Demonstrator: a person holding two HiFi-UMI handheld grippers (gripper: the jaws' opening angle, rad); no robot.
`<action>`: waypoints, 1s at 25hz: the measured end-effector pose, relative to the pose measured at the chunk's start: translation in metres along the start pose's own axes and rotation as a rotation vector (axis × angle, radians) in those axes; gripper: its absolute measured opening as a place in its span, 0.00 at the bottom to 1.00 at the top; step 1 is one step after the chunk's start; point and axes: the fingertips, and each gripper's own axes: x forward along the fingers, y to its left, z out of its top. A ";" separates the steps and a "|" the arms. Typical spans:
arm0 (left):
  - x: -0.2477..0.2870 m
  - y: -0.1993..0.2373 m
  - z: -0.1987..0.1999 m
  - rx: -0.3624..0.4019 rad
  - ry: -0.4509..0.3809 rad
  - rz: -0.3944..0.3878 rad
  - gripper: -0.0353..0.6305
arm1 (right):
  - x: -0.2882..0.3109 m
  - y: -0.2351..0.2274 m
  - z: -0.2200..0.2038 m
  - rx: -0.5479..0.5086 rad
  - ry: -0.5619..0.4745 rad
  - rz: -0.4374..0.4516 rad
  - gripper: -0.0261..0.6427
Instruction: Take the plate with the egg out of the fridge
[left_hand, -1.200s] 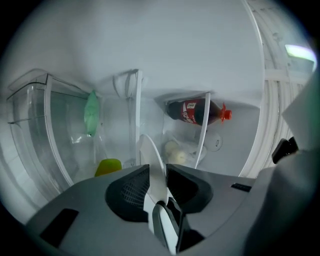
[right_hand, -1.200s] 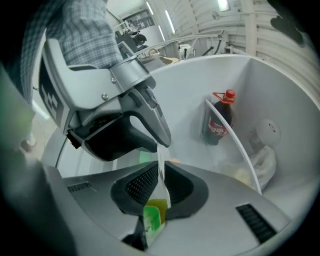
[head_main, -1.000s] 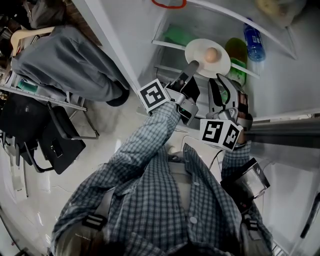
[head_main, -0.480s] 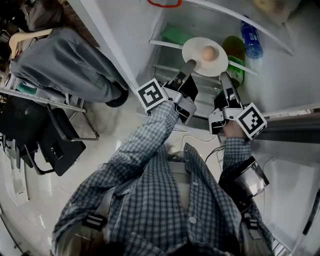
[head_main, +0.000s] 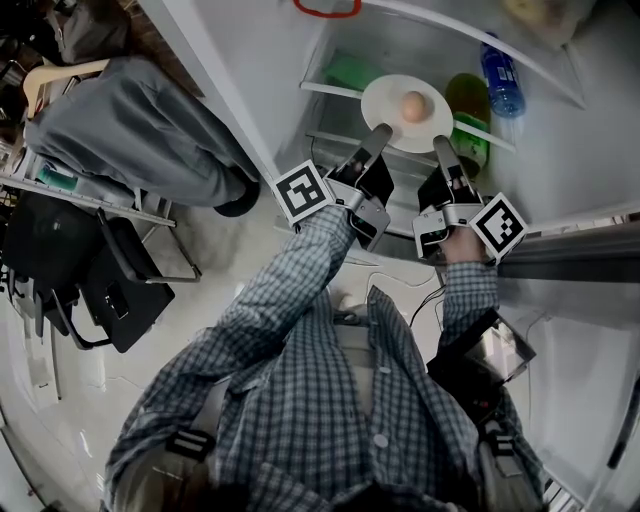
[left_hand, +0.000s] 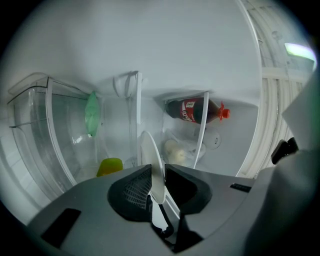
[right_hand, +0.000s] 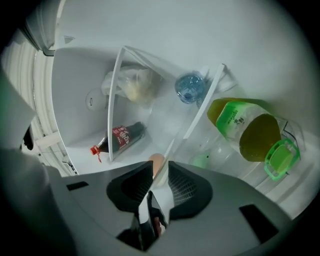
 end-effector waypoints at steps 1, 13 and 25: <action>0.000 0.000 0.000 0.003 0.003 0.001 0.19 | 0.000 0.000 0.000 0.009 0.000 0.000 0.17; -0.016 -0.003 -0.008 0.021 0.006 0.014 0.17 | -0.012 0.005 -0.010 -0.023 -0.001 -0.004 0.14; -0.046 -0.016 -0.027 0.058 -0.051 0.032 0.16 | -0.037 0.011 -0.029 -0.034 0.080 0.037 0.14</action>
